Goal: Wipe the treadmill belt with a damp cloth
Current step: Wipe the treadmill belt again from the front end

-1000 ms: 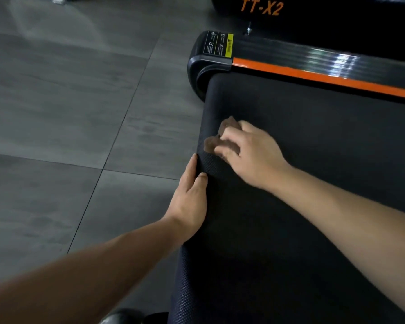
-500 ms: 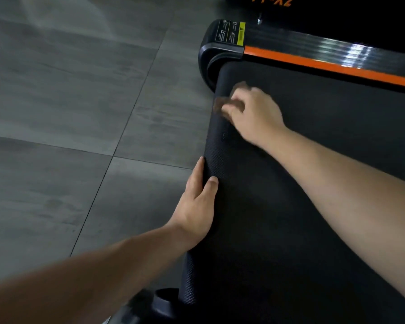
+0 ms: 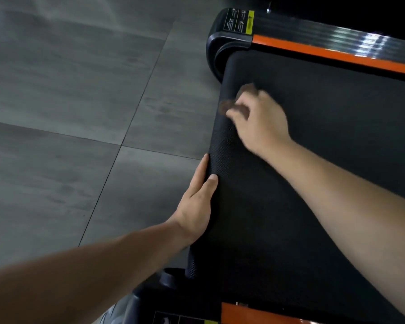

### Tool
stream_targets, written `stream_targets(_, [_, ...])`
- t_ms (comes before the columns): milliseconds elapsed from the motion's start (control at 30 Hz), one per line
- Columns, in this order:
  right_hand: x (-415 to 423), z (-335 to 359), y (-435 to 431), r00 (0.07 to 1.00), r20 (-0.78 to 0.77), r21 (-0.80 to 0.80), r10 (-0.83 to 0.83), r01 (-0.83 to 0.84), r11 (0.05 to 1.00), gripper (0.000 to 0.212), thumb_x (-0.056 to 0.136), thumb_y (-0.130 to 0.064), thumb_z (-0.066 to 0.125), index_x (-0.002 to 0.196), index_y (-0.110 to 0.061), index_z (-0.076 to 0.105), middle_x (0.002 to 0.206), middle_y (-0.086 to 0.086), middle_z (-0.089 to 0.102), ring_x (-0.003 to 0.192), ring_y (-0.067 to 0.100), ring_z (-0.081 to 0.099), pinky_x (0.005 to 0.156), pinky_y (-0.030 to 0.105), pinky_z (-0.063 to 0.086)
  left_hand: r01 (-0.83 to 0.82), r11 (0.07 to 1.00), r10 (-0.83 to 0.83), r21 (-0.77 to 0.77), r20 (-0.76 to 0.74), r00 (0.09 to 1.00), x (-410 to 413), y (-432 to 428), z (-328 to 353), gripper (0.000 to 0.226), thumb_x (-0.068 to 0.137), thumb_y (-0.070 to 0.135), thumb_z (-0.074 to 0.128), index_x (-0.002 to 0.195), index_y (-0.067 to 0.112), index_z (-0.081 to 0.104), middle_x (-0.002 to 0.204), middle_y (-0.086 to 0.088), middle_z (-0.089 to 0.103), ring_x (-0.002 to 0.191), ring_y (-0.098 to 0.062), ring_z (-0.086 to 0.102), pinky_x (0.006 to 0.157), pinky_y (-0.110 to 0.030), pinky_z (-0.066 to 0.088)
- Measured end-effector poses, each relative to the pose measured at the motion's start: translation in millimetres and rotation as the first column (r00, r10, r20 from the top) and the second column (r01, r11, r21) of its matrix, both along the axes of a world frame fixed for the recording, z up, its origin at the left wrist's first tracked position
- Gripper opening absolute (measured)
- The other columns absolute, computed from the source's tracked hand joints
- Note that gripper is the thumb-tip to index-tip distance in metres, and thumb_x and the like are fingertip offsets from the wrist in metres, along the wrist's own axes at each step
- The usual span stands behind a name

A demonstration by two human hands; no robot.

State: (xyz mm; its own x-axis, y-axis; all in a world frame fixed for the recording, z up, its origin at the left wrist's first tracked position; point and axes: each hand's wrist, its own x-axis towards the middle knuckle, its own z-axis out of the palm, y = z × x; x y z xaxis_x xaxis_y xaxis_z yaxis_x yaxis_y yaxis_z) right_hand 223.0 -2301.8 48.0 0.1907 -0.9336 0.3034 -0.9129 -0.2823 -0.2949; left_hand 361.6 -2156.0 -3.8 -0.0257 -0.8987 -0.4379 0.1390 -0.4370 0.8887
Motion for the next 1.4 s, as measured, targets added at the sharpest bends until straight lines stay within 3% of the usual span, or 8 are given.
stream_targets(167, [-20.0, 4.0, 88.1, 0.952, 0.044, 0.135, 0.304, -0.308, 0.942, 0.025, 0.089, -0.041, 0.067, 0.098, -0.017, 0.07, 0.094, 0.006, 0.061, 0.08, 0.029, 0.059, 0.071, 0.037, 0.045, -0.044, 0.999, 0.046, 0.023, -0.108, 0.993, -1.7, 1.7, -7.1, 0.05, 0.111, 0.014, 0.036, 0.158, 0.031, 0.035, 0.155, 0.006, 0.047, 0.142, -0.01, 0.044, 0.123, -0.033, 0.031])
stream_targets(333, [-14.4, -0.4, 41.9, 0.998, 0.056, 0.035, 0.001, -0.003, 0.999, 0.024, 0.095, -0.041, 0.062, 0.097, -0.018, 0.066, 0.094, 0.002, 0.056, 0.088, 0.033, 0.061, 0.079, 0.042, 0.047, -0.033, 0.999, 0.034, 0.006, -0.08, 0.996, -2.7, -0.6, -10.1, 0.05, 0.111, 0.014, 0.035, 0.159, 0.029, 0.034, 0.153, 0.009, 0.048, 0.137, -0.007, 0.047, 0.106, -0.014, 0.043])
stream_targets(433, [-7.0, -5.7, 105.5, 0.993, 0.034, 0.06, 0.109, -0.111, 0.992, 0.027, 0.092, -0.044, 0.062, 0.098, -0.018, 0.068, 0.092, 0.007, 0.062, 0.082, 0.033, 0.061, 0.074, 0.044, 0.048, -0.04, 0.999, 0.041, 0.016, -0.072, 0.997, -1.4, -1.3, -12.6, 0.049, 0.11, 0.012, 0.039, 0.157, 0.024, 0.037, 0.147, 0.008, 0.052, 0.122, 0.0, 0.055, 0.094, -0.006, 0.044])
stream_targets(633, [-29.8, -1.1, 148.2, 0.949, -0.005, 0.104, 0.316, -0.314, 0.944, 0.032, 0.09, -0.047, 0.06, 0.092, -0.017, 0.072, 0.084, 0.005, 0.058, 0.075, 0.028, 0.058, 0.07, 0.041, 0.045, -0.037, 0.995, 0.052, 0.089, -0.171, 0.984, 6.0, 4.3, -7.4, 0.06, 0.095, 0.03, 0.05, 0.155, 0.03, 0.044, 0.145, -0.003, 0.061, 0.134, -0.022, 0.058, 0.12, -0.046, 0.036])
stream_targets(767, [-17.8, -4.5, 128.6, 0.996, 0.049, 0.112, 0.069, -0.074, 0.991, 0.025, 0.092, -0.043, 0.062, 0.095, -0.019, 0.068, 0.093, 0.003, 0.062, 0.084, 0.029, 0.061, 0.077, 0.041, 0.043, -0.075, 0.995, 0.084, 0.069, -0.127, 0.988, 2.8, 5.7, -8.8, 0.048, 0.11, 0.017, 0.038, 0.157, 0.025, 0.041, 0.143, -0.001, 0.062, 0.13, -0.015, 0.06, 0.116, -0.035, 0.042])
stream_targets(967, [-36.9, 1.2, 194.4, 0.921, 0.07, 0.213, 0.384, -0.39, 0.896, 0.034, 0.088, -0.054, 0.055, 0.094, -0.025, 0.071, 0.084, -0.004, 0.056, 0.079, 0.017, 0.056, 0.074, 0.039, 0.042, -0.021, 0.999, 0.023, 0.04, -0.06, 0.998, -2.6, 4.5, -5.7, 0.043, 0.111, 0.017, 0.036, 0.154, 0.021, 0.04, 0.143, -0.005, 0.06, 0.128, -0.015, 0.059, 0.104, -0.022, 0.049])
stream_targets(1233, [-40.4, 0.1, 199.7, 0.912, 0.119, 0.246, 0.392, -0.41, 0.878, 0.032, 0.089, -0.057, 0.054, 0.091, -0.029, 0.07, 0.084, -0.006, 0.054, 0.078, 0.016, 0.055, 0.074, 0.039, 0.038, 0.007, 0.999, -0.008, 0.031, 0.038, 0.999, -2.0, -1.5, 6.3, 0.036, 0.111, 0.023, 0.042, 0.146, 0.026, 0.042, 0.119, 0.008, 0.065, 0.106, -0.005, 0.064, 0.088, -0.018, 0.052])
stream_targets(1400, [-66.3, -4.6, 197.9, 0.858, 0.014, 0.191, 0.513, -0.506, 0.841, 0.028, 0.094, -0.05, 0.057, 0.093, -0.026, 0.073, 0.082, -0.001, 0.053, 0.077, 0.018, 0.051, 0.071, 0.038, 0.037, 0.007, 0.999, -0.011, 0.038, 0.117, 0.993, -7.9, -20.5, 15.1, 0.041, 0.109, 0.026, 0.045, 0.149, 0.032, 0.04, 0.132, 0.003, 0.062, 0.123, -0.017, 0.06, 0.109, -0.035, 0.048])
